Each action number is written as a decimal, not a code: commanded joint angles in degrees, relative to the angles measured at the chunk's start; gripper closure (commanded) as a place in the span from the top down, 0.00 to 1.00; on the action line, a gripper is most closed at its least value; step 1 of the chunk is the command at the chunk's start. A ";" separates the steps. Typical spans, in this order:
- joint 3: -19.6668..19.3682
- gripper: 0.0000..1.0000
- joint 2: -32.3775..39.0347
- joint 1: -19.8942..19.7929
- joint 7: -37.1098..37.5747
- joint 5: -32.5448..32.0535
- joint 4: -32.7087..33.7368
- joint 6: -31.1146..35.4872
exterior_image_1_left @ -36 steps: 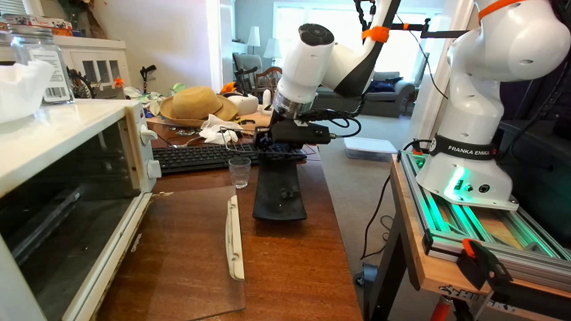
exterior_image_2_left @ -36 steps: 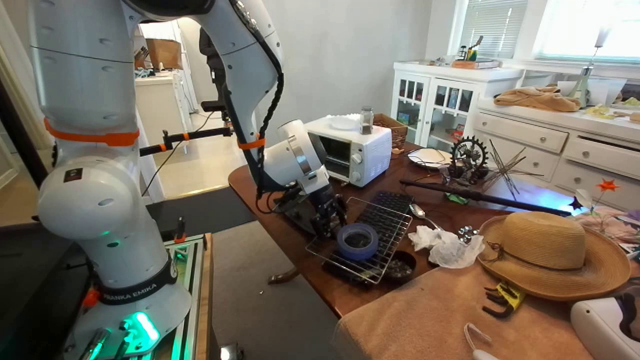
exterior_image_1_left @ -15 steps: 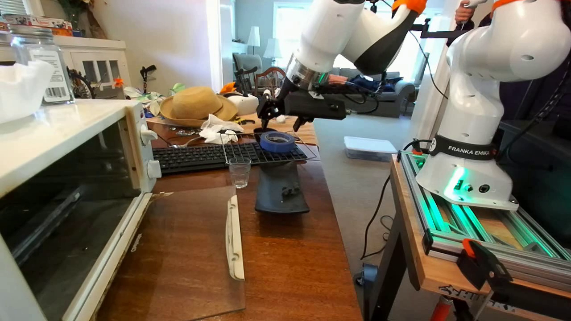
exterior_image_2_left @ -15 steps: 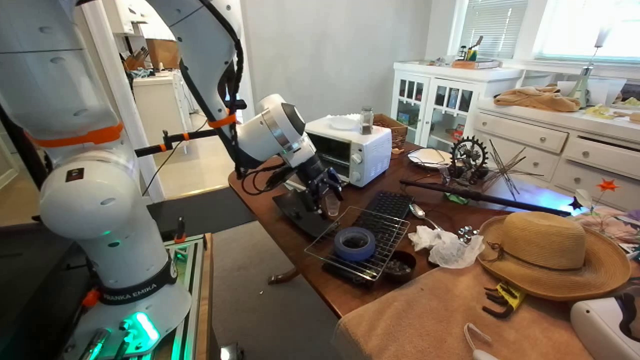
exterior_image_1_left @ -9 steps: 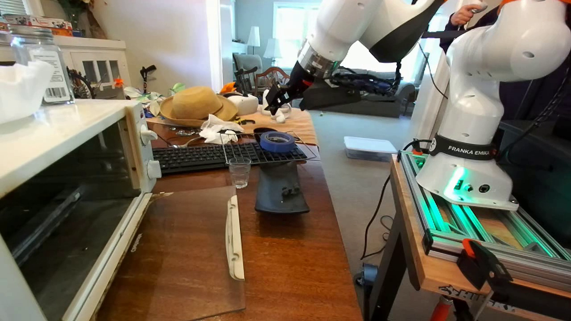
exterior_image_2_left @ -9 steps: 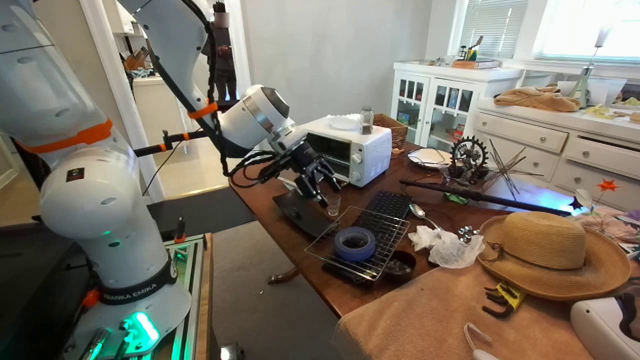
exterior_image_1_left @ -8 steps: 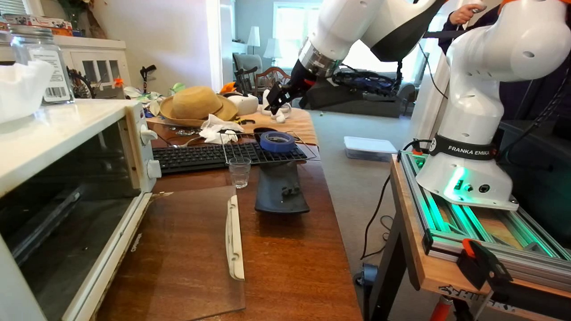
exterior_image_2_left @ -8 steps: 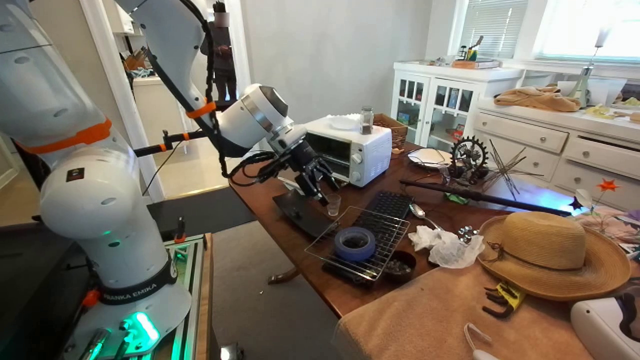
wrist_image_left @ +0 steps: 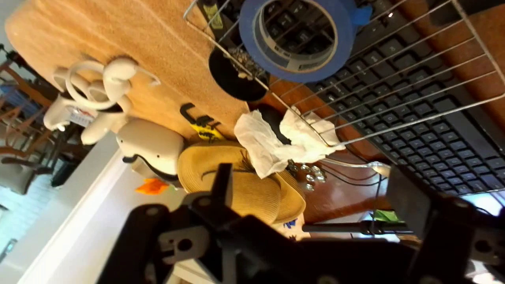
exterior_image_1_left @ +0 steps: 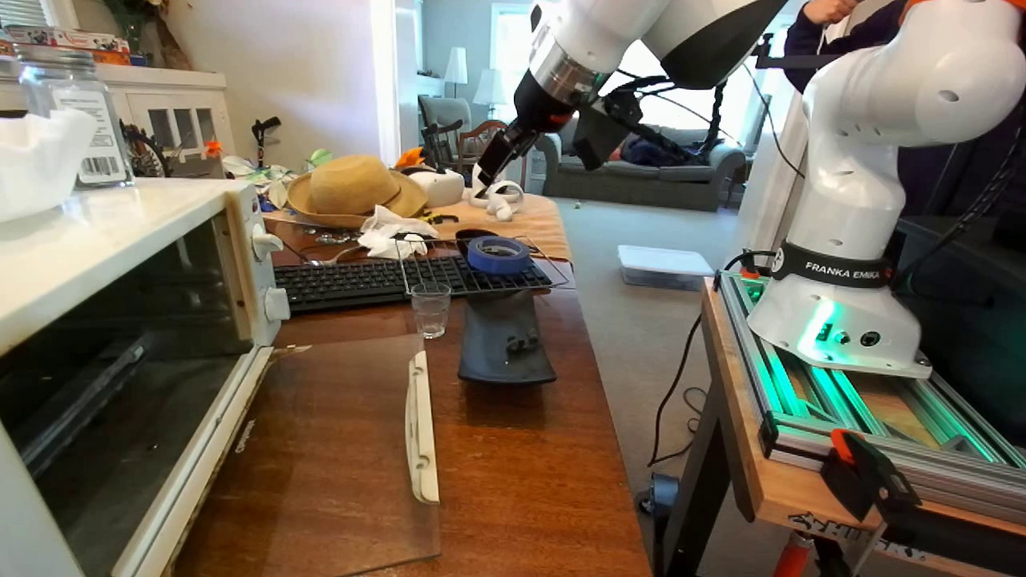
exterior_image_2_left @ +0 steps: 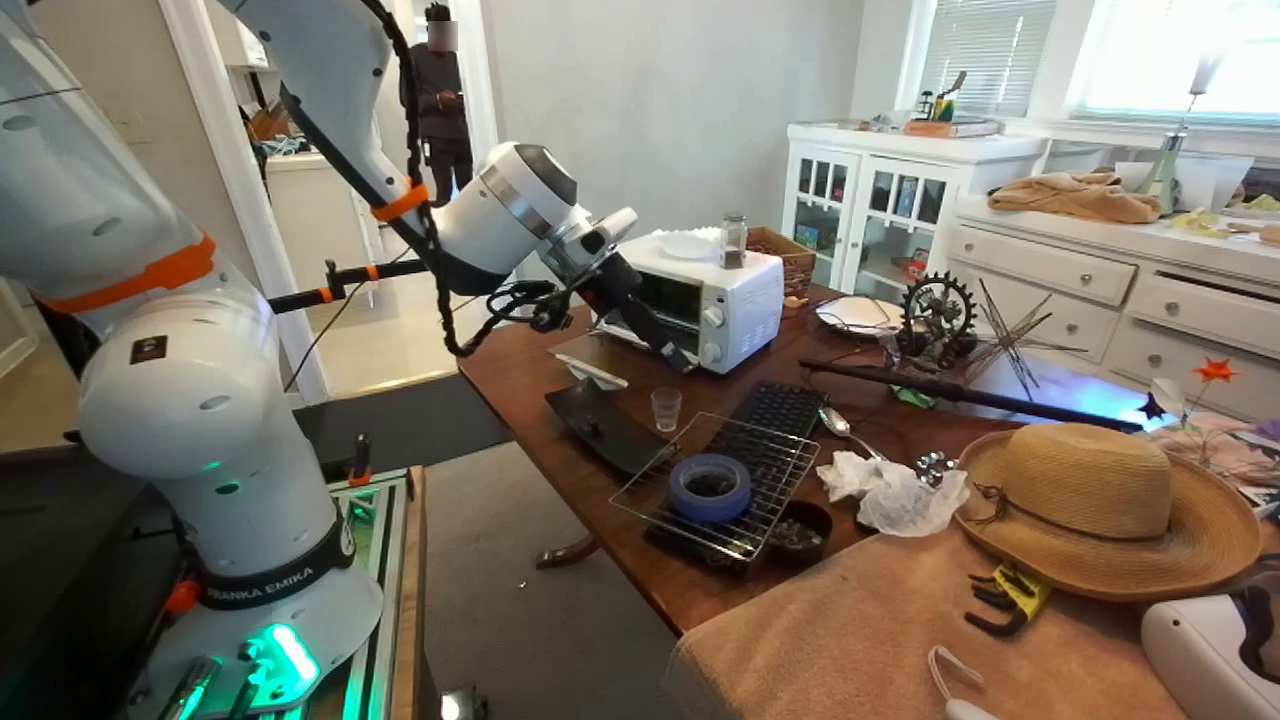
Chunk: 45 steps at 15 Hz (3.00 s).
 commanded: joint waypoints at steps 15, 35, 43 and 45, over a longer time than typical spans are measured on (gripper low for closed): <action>-0.51 1.00 2.11 -1.11 -15.96 -16.45 14.01 13.31; -12.93 1.00 15.62 -1.10 1.25 -46.42 33.20 57.18; -13.67 1.00 24.06 -2.47 -8.93 -46.46 44.70 61.16; -14.04 1.00 29.39 -2.96 -10.31 -46.51 51.52 64.98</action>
